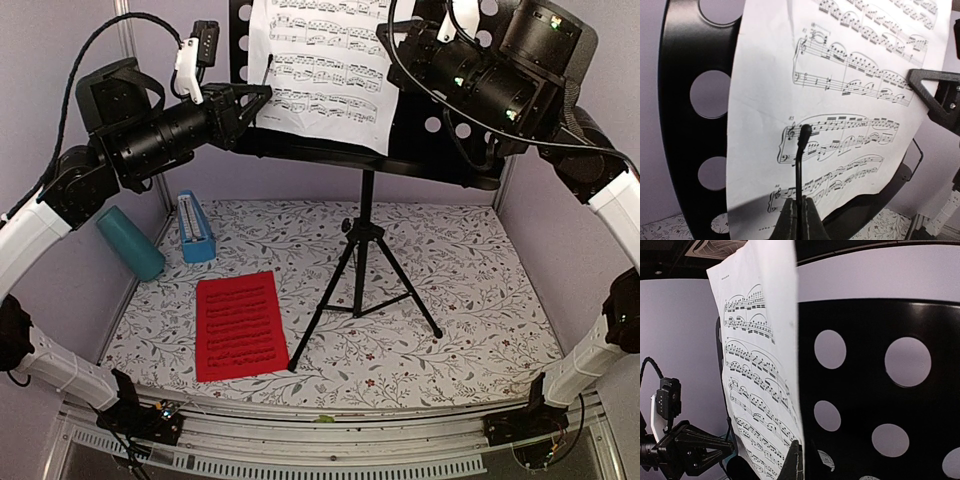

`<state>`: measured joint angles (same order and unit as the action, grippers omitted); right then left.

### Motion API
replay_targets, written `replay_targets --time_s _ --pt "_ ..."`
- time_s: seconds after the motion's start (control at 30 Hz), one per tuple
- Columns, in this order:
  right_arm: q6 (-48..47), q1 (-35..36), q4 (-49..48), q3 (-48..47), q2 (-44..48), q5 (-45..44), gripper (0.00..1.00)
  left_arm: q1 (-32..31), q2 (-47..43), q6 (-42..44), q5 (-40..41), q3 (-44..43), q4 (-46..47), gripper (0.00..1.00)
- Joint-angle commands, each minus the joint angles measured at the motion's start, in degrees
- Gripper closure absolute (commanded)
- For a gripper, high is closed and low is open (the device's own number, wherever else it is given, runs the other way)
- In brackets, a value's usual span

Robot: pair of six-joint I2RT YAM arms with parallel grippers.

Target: Set up the instrument practice props

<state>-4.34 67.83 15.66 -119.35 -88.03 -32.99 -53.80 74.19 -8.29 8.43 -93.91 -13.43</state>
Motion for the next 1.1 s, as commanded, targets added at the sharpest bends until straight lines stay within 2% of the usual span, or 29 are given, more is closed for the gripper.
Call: replay_targets --time_s 0.0,0.23,0.43,1.07 --pt "-3.2 0.1 -4.0 -2.0 -2.1 4.3 1.00 -1.0 -0.4 1.4 -1.0 0.6 1.6 1.00" --pt "-5.4 0.1 -2.0 -4.5 -4.5 11.1 1.00 -1.0 -0.5 1.7 -1.1 0.7 1.3 1.00" --pt "-8.0 0.0 -0.2 -5.7 -5.1 11.7 1.00 -1.0 -0.4 1.6 -1.0 0.4 1.1 1.00" --pt "-7.8 -1.8 6.0 -7.7 -6.2 15.1 1.00 -1.0 1.3 0.9 -0.3 -1.5 -0.8 1.00"
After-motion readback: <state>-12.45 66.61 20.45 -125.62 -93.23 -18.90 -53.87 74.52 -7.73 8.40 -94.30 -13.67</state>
